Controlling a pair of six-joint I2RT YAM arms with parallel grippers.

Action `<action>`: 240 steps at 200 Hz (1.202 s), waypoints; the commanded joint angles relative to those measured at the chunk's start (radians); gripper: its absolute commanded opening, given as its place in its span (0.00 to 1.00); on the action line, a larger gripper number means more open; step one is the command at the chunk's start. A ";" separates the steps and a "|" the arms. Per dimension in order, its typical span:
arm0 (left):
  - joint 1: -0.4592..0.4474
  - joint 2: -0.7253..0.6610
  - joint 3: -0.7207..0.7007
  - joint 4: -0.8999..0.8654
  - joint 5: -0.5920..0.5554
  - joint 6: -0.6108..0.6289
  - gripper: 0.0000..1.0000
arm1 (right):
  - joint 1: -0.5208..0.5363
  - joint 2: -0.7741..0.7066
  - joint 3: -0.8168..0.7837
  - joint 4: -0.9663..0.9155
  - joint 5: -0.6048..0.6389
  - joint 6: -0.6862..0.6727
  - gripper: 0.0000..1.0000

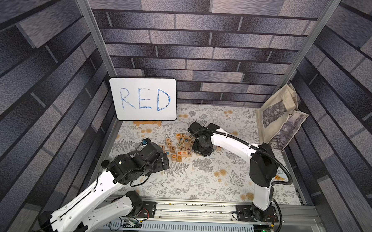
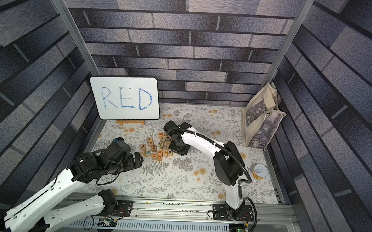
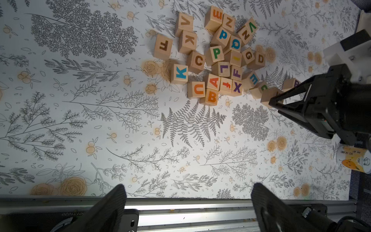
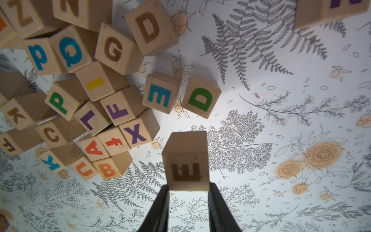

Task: Assemble the uppercase word "red" with letter blocks
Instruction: Pick up the letter block from the center of the board, then place the letter block at the center of the board.

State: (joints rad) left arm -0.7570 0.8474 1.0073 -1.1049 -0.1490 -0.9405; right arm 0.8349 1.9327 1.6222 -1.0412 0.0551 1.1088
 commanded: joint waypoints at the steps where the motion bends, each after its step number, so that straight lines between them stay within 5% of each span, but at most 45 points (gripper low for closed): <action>1: 0.011 0.021 0.040 0.022 0.014 0.067 1.00 | -0.016 -0.034 0.027 -0.070 0.026 0.107 0.09; 144: 0.015 0.161 0.057 0.230 0.100 0.272 1.00 | -0.150 -0.042 0.019 -0.045 0.047 0.502 0.05; 240: 0.016 0.229 0.028 0.468 0.200 0.417 1.00 | -0.224 -0.079 -0.042 -0.005 0.040 0.639 0.05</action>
State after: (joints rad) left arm -0.7506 1.0725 1.0389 -0.7437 0.0017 -0.5892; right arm 0.6300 1.8999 1.6012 -1.0149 0.0551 1.6650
